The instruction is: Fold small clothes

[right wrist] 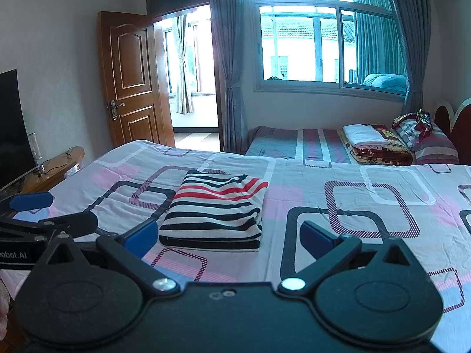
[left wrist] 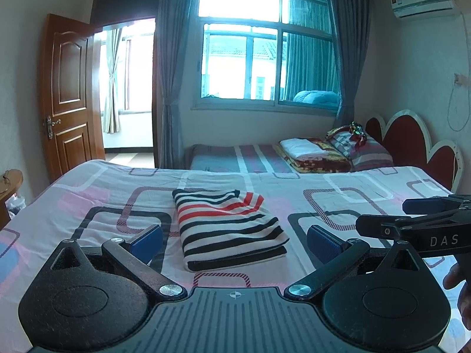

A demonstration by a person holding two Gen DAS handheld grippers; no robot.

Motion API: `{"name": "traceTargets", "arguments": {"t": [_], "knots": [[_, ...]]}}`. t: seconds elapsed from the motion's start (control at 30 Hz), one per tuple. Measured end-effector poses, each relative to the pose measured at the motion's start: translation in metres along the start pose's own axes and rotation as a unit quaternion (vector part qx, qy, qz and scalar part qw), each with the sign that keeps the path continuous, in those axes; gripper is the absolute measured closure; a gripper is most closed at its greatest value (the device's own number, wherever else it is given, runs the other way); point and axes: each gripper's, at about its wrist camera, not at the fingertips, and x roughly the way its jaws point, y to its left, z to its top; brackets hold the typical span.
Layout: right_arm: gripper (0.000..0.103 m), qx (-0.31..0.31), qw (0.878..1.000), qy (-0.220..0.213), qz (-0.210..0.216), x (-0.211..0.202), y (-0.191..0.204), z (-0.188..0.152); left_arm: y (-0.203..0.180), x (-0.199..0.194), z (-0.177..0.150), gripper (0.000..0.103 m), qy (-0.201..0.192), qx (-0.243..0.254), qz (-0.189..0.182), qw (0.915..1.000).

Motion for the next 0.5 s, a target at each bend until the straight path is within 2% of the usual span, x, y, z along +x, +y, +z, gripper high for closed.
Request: {"name": "traceTargets", "arguments": {"t": [0.37, 0.5], "knots": [[0.001, -0.004, 1.000, 0.001, -0.004, 0.0031, -0.0021, 0.0000, 0.0014, -0.0022, 0.0047, 0.000, -0.020, -0.001, -0.006, 0.9998], [0.001, -0.006, 1.000, 0.002, -0.003, 0.0044, -0.0030, -0.0002, 0.0016, -0.0016, 0.0059, 0.000, -0.016, -0.007, -0.003, 0.9998]]}}
